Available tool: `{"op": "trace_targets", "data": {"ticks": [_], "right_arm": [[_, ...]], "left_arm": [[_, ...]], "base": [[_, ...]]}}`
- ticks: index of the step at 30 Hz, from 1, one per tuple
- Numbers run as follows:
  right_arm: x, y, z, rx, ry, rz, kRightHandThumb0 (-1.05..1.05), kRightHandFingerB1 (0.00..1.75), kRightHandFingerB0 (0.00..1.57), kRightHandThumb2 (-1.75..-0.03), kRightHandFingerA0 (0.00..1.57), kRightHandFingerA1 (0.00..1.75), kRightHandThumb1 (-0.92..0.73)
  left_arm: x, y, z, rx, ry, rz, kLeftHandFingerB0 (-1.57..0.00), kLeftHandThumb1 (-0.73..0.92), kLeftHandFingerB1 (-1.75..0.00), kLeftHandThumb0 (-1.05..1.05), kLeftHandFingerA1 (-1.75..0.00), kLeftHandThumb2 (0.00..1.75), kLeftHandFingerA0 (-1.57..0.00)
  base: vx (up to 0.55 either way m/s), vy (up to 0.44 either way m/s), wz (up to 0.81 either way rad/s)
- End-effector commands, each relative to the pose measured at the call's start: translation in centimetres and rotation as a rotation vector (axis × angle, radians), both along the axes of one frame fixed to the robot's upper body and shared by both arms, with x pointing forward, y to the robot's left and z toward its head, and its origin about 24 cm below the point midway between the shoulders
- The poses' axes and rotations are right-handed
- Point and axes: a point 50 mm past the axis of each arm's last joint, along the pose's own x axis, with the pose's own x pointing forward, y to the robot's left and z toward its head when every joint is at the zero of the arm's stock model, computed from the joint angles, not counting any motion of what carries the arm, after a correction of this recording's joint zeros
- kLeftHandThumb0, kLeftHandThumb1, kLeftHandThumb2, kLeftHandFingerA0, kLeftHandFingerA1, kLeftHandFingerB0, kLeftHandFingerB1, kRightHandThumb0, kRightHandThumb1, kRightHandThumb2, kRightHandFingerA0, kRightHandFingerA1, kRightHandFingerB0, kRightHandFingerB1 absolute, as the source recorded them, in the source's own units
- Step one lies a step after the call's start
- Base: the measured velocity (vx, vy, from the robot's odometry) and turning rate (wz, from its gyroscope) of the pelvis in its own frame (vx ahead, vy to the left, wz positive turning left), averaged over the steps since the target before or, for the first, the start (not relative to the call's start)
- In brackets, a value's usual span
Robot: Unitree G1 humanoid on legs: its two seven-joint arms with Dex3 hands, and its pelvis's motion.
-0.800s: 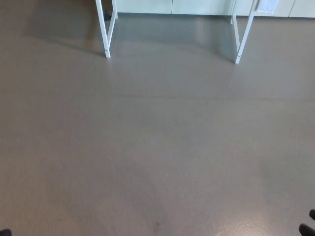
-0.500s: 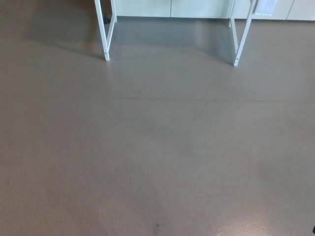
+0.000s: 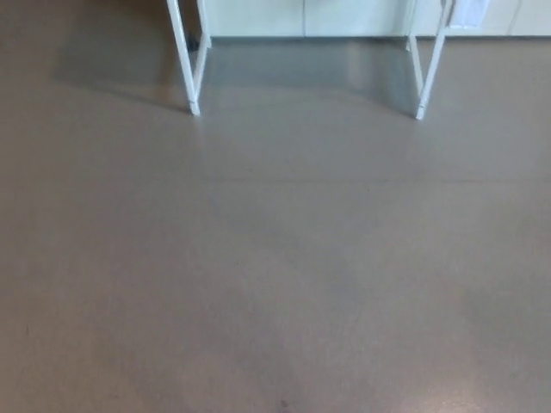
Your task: The robot walk towards a table in front and uses its left hand to pick up the pot from the base and pour water to the cup on the right hand side
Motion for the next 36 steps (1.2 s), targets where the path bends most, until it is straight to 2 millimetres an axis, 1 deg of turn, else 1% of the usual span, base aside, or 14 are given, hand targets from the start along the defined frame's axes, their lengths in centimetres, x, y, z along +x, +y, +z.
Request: {"op": "trace_targets", "data": {"ticks": [1, 7, 8, 11, 16, 17, 21, 23, 24, 27, 28, 32, 35, 36], "right_arm": [[0.1, -0.4, 0.3, -0.007, -0.023, 0.002, -0.32, 0.64, 0.52, -0.6, 0.71, 0.87, -0.24], [0.0, -0.5, 0.3, -0.013, -0.016, 0.01, -0.35, 0.65, 0.52, -0.58, 0.71, 0.87, -0.25], [-0.1, -0.4, 0.2, -0.028, -0.002, 0.013, -0.37, 0.64, 0.53, -0.59, 0.73, 0.84, -0.26], [-0.1, -0.4, 0.2, -0.034, 0.002, 0.02, -0.36, 0.63, 0.52, -0.58, 0.69, 0.85, -0.26], [-0.1, -0.4, 0.2, -0.037, 0.005, 0.027, -0.38, 0.62, 0.53, -0.57, 0.71, 0.86, -0.25], [0.0, -0.3, 0.2, -0.039, 0.007, 0.028, -0.37, 0.62, 0.52, -0.58, 0.71, 0.86, -0.26], [0.1, -0.3, 0.2, -0.039, 0.005, 0.032, -0.36, 0.64, 0.51, -0.59, 0.71, 0.86, -0.26], [0.1, -0.2, 0.2, -0.024, -0.002, 0.027, -0.34, 0.64, 0.5, -0.6, 0.69, 0.86, -0.26], [0.1, -0.2, 0.2, -0.036, 0.006, 0.036, -0.39, 0.62, 0.52, -0.57, 0.71, 0.87, -0.26], [0.0, -0.2, 0.2, -0.044, 0.009, 0.047, -0.4, 0.63, 0.51, -0.58, 0.7, 0.87, -0.26], [0.0, -0.2, 0.1, -0.04, 0.009, 0.045, -0.42, 0.64, 0.52, -0.57, 0.69, 0.86, -0.26], [-0.2, -0.3, 0.1, -0.038, 0.018, 0.041, -0.38, 0.64, 0.51, -0.58, 0.68, 0.84, -0.27], [-0.7, -0.4, 0.0, -0.042, 0.033, 0.044, -0.4, 0.63, 0.52, -0.56, 0.68, 0.87, -0.26], [-0.9, -0.5, 0.0, -0.042, 0.038, 0.044, -0.4, 0.65, 0.52, -0.56, 0.78, 0.89, -0.25]], "left_arm": [[-0.3, 0.3, 0.2, 0.035, -0.013, -0.006, -0.53, 0.52, -0.39, -0.16, -0.41, 0.56, -0.62], [-0.5, 0.2, 0.1, 0.038, -0.002, -0.024, -0.51, 0.51, -0.38, -0.17, -0.41, 0.55, -0.62], [-0.7, 0.2, 0.1, 0.039, 0.003, -0.028, -0.5, 0.52, -0.38, -0.18, -0.41, 0.56, -0.62], [-0.9, 0.2, 0.1, 0.038, 0.0, -0.026, -0.51, 0.51, -0.38, -0.17, -0.41, 0.55, -0.61], [-0.9, 0.2, 0.2, 0.031, -0.006, -0.033, -0.5, 0.52, -0.38, -0.18, -0.41, 0.56, -0.6], [-0.8, 0.2, 0.2, 0.036, -0.005, -0.037, -0.51, 0.51, -0.38, -0.2, -0.42, 0.55, -0.64], [-0.8, 0.2, 0.2, 0.05, 0.0, -0.04, -0.53, 0.51, -0.39, -0.2, -0.42, 0.55, -0.64], [-0.9, 0.2, 0.1, 0.05, 0.006, -0.033, -0.52, 0.54, -0.38, -0.19, -0.41, 0.56, -0.6], [-0.9, 0.2, 0.1, 0.049, 0.01, -0.037, -0.5, 0.53, -0.38, -0.19, -0.41, 0.56, -0.59], [-1.0, 0.2, 0.1, 0.048, 0.012, -0.044, -0.5, 0.52, -0.38, -0.19, -0.41, 0.56, -0.6], [-1.1, 0.1, 0.0, 0.051, 0.014, -0.031, -0.53, 0.51, -0.38, -0.19, -0.41, 0.55, -0.63], [-1.6, 0.0, -0.1, 0.048, 0.024, -0.025, -0.53, 0.5, -0.38, -0.19, -0.41, 0.55, -0.62], [-2.3, -0.2, -0.3, 0.04, 0.037, -0.025, -0.52, 0.51, -0.38, -0.21, -0.41, 0.56, -0.62], [-2.6, -0.4, -0.4, 0.039, 0.043, -0.025, -0.53, 0.51, -0.38, -0.22, -0.42, 0.55, -0.65]], "base": [[-0.07, 0.029, -0.14], [0.06, 0.112, -0.06], [0.3, 0.273, 0.01], [0.29, 0.55, -0.08], [0.15, 0.142, 0.03], [0.16, 0.016, -0.01], [0.17, -0.078, 0.1], [0.18, -0.196, 0.06], [0.22, -0.244, 0.1], [0.26, -0.323, -0.06], [0.25, -0.322, 0.28], [0.25, -0.105, -0.03], [0.22, 0.004, -0.12], [0.23, 0.097, -0.21]]}}
